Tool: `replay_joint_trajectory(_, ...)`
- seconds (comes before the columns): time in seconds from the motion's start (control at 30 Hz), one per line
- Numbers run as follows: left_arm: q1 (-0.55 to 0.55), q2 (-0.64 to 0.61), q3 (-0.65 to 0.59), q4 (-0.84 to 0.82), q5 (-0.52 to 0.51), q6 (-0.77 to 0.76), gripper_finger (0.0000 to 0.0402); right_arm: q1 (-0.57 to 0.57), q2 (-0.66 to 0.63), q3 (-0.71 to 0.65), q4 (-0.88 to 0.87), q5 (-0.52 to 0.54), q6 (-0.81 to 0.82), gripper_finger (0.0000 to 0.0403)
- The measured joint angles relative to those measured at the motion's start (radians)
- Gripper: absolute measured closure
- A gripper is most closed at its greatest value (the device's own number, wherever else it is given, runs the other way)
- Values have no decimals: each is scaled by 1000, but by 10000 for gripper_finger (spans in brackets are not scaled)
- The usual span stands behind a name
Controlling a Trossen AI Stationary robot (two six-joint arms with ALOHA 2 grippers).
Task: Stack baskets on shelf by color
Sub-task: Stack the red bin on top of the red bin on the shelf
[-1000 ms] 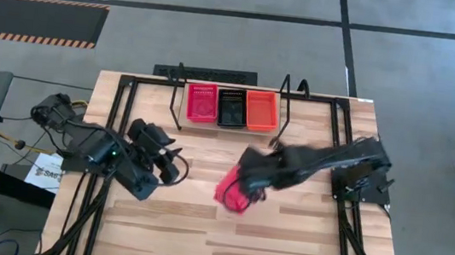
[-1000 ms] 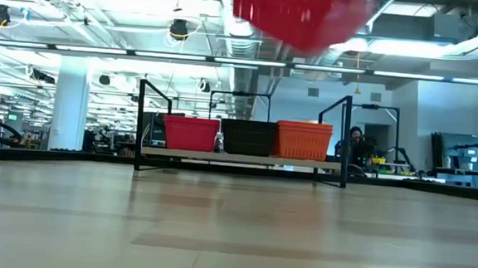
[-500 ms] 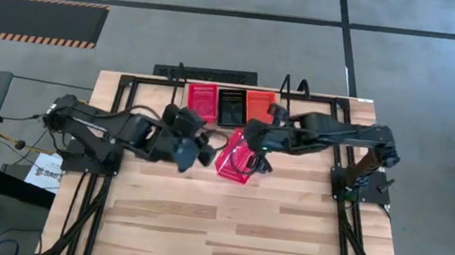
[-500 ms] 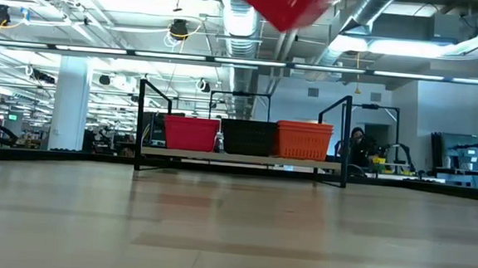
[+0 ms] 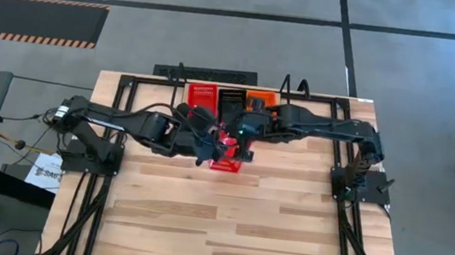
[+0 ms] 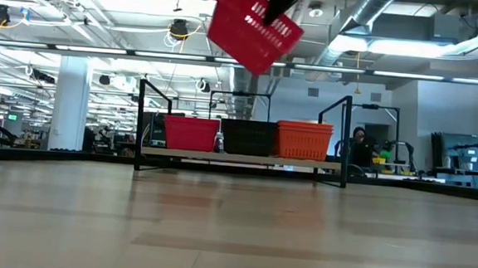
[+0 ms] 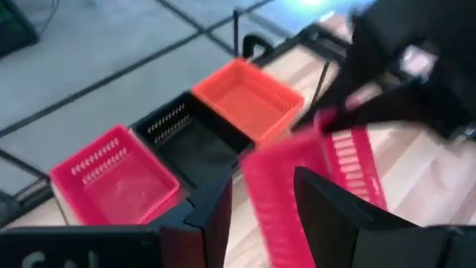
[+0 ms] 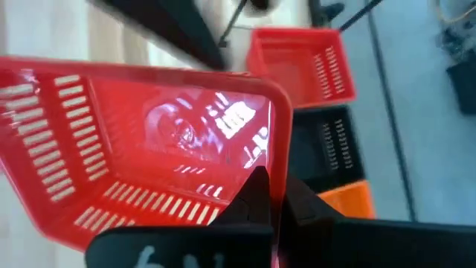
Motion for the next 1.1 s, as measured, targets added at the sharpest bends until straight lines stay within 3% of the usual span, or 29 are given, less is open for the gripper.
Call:
replay_joint_trajectory(0.43,40,28,-1,78,19,24,267,-33,-99,-2,-12,10,-55,400)
replay_joint_trajectory(0.63,72,28,-1,83,109,25,262,-32,-155,1,-96,18,-68,400)
replay_joint_trajectory(0.83,104,29,-2,132,105,27,231,-74,-209,1,-83,28,-85,400)
replay_joint_trajectory(1.1,148,29,-2,154,114,2,180,-143,-171,-41,-37,31,-141,400)
